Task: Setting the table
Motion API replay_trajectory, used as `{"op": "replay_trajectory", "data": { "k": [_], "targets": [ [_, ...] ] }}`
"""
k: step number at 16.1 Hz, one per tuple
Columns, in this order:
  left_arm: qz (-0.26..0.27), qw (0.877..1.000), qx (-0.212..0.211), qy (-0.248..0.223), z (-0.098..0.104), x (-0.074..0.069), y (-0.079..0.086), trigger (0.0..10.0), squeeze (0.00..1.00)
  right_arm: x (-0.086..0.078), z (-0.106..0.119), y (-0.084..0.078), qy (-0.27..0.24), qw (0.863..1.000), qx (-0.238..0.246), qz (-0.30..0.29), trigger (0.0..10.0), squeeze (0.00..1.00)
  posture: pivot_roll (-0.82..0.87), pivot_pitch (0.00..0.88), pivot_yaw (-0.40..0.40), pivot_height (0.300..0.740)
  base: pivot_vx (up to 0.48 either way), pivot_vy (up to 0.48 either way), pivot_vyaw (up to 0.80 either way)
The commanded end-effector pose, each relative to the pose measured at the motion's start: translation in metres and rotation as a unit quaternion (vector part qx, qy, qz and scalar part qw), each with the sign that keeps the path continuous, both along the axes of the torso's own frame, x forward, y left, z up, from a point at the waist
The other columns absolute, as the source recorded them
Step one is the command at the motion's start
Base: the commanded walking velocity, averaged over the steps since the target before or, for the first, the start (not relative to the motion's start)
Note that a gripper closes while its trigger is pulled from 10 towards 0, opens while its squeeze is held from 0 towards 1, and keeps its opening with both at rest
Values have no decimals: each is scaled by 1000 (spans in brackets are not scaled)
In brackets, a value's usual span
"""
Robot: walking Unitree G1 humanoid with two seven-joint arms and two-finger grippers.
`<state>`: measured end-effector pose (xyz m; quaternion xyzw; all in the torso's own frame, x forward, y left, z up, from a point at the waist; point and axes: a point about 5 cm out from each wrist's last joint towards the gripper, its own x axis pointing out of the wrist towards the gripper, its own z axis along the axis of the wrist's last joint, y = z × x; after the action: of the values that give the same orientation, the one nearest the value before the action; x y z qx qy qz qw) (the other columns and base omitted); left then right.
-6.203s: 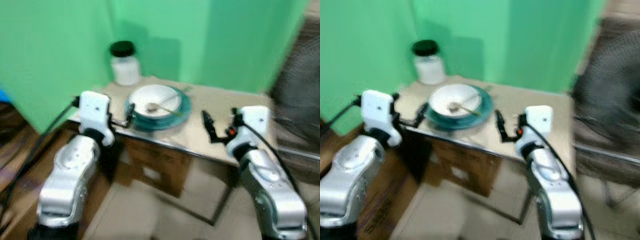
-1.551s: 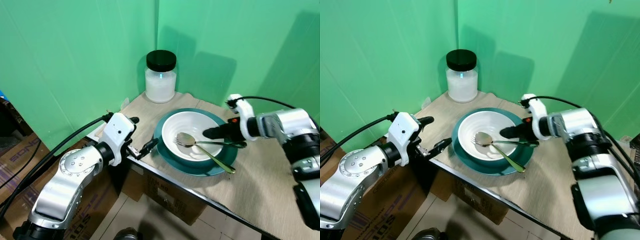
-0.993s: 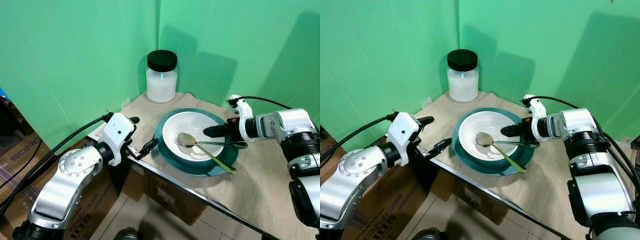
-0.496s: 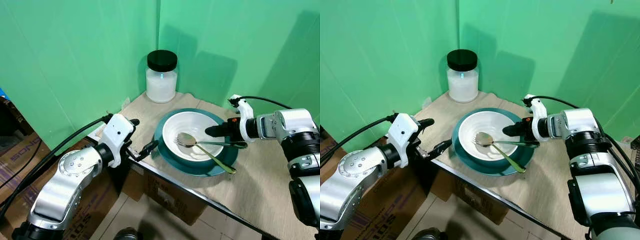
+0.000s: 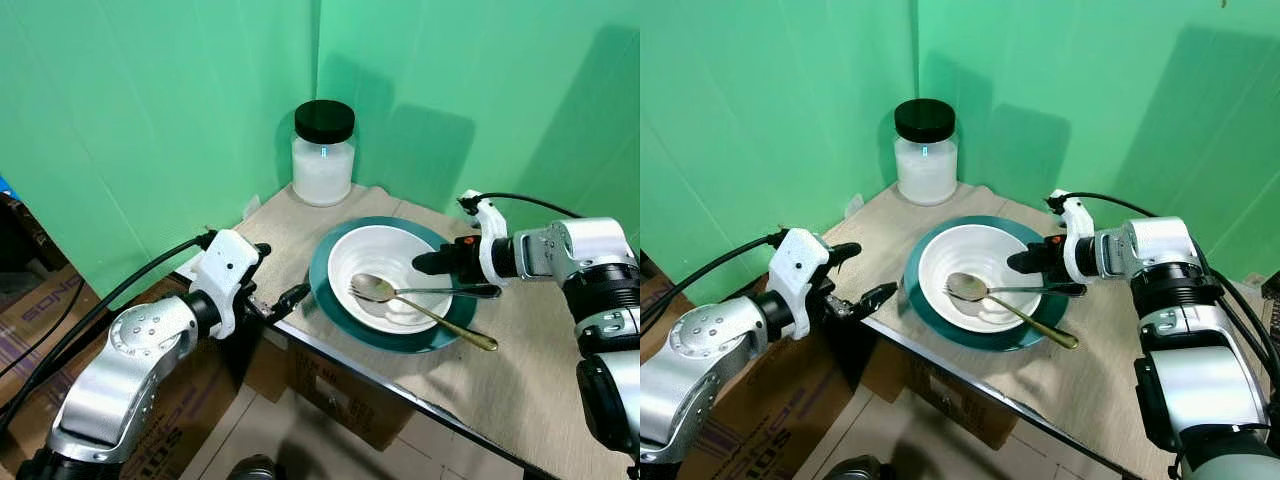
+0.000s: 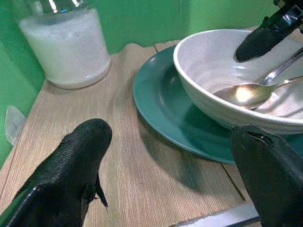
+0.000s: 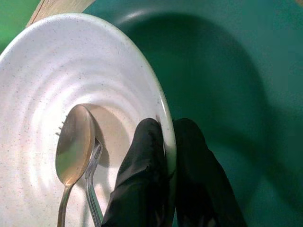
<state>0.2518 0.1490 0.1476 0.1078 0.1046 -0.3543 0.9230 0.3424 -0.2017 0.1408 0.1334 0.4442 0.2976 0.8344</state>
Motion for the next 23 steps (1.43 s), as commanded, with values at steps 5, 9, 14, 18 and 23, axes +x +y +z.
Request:
{"op": "replay_trajectory", "data": {
  "k": [5,9,14,18,23],
  "targets": [
    [77,997,-9,27,-6,17,23,10000,1000,2,22,-12,-25,999,31,-33,0,0,68,0,7,740,0,0,0],
    [58,990,-99,88,-17,30,23,10000,0,-1,45,-37,-55,995,37,-70,0,0,56,0,17,740,0,0,0],
    [-2,964,-204,172,-33,63,-2,10000,0,-15,55,-56,-70,991,40,-104,0,0,10,0,69,740,0,0,0],
    [20,952,-203,228,-51,79,-8,10000,0,-26,58,-59,-74,990,41,-110,0,0,-21,0,98,740,0,0,0],
    [-36,932,-236,273,-54,83,-40,10000,0,-33,59,-57,-77,990,40,-114,0,0,-35,0,104,740,0,0,0]
  ]
}}
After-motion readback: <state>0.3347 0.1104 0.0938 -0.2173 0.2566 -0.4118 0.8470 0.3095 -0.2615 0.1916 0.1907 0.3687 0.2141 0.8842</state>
